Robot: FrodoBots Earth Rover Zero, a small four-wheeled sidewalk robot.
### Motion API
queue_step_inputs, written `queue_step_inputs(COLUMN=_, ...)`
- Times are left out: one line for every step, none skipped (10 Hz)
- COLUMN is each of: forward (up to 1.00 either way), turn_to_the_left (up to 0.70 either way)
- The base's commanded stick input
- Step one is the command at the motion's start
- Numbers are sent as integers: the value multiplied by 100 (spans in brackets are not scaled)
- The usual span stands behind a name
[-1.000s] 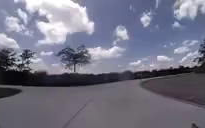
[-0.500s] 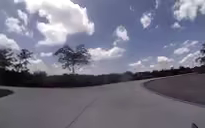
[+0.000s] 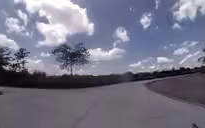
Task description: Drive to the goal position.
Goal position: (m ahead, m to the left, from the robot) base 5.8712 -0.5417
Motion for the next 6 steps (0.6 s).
queue_step_inputs(forward=85, turn_to_the_left=0)
queue_step_inputs(forward=85, turn_to_the_left=0)
queue_step_inputs(forward=85, turn_to_the_left=0)
queue_step_inputs(forward=85, turn_to_the_left=0)
queue_step_inputs(forward=85, turn_to_the_left=0)
queue_step_inputs(forward=85, turn_to_the_left=0)
